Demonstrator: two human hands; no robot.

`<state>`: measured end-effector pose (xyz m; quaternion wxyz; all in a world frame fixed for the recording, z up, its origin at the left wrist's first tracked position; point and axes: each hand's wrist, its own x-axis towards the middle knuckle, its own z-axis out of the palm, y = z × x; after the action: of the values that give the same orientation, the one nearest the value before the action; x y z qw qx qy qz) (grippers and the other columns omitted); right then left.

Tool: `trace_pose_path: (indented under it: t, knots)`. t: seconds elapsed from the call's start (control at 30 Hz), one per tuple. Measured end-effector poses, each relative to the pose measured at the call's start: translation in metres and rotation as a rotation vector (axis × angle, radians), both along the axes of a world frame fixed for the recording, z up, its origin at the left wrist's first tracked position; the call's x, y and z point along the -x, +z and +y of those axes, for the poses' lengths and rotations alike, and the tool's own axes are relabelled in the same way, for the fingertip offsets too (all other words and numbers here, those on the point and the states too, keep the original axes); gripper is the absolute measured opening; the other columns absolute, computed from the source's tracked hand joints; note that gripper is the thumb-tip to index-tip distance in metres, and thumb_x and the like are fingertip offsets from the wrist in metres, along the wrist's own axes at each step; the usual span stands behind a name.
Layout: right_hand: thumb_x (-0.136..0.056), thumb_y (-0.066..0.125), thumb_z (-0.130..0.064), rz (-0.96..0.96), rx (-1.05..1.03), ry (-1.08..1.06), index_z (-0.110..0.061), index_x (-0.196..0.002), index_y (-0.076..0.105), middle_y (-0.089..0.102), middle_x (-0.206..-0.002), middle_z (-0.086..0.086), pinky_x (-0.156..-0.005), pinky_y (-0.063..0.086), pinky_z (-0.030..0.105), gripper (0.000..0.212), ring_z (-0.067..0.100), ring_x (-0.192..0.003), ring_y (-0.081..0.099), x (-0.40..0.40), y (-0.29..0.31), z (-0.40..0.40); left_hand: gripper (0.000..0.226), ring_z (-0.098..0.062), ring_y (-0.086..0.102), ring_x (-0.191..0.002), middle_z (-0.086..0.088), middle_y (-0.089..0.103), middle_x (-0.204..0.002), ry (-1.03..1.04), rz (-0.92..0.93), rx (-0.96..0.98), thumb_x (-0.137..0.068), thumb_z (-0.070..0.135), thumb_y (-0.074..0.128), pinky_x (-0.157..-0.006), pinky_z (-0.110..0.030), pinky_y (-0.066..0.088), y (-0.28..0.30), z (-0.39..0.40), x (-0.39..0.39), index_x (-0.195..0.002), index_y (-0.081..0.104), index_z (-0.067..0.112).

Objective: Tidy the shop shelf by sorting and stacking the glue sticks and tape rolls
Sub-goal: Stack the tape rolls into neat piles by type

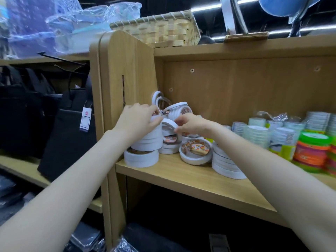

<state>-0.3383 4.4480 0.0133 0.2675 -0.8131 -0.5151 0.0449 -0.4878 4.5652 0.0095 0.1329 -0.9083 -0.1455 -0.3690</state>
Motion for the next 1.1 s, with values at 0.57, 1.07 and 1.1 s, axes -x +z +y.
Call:
trace_pose_path:
  t: [0.57,1.07,1.1]
  knots:
    - [-0.075,0.075,-0.013,-0.418,0.127,-0.124,-0.027,-0.086,0.065,0.065,-0.078,-0.013,-0.060,0.040,0.004,0.020,-0.007,-0.066,0.056,0.000,0.049,-0.153,0.039,-0.029,0.056,-0.095,-0.009,0.062,-0.101,-0.530,0.105,0.066,-0.084,0.034,0.045,-0.078,-0.042,0.048,-0.042,-0.061,-0.032,-0.105,0.065,0.009]
    - [-0.079,0.072,-0.020,-0.349,0.269,-0.032,-0.020,-0.080,0.065,0.067,-0.087,0.006,-0.075,0.042,0.029,0.006,0.016,-0.078,0.057,0.011,0.016,-0.169,0.040,-0.019,0.040,-0.114,0.006,0.053,-0.130,-0.419,0.451,0.267,-0.093,0.031,0.052,-0.102,-0.039,0.034,-0.069,-0.059,-0.054,-0.132,0.048,0.025]
    - [-0.079,0.071,-0.021,-0.374,0.282,-0.047,-0.015,-0.082,0.066,0.067,-0.088,0.010,-0.076,0.042,0.033,0.009,0.022,-0.080,0.057,0.010,0.016,-0.168,0.037,-0.018,0.040,-0.111,0.006,0.056,-0.125,-0.436,0.428,0.288,-0.092,0.030,0.054,-0.100,-0.036,0.035,-0.068,-0.058,-0.053,-0.128,0.052,0.023]
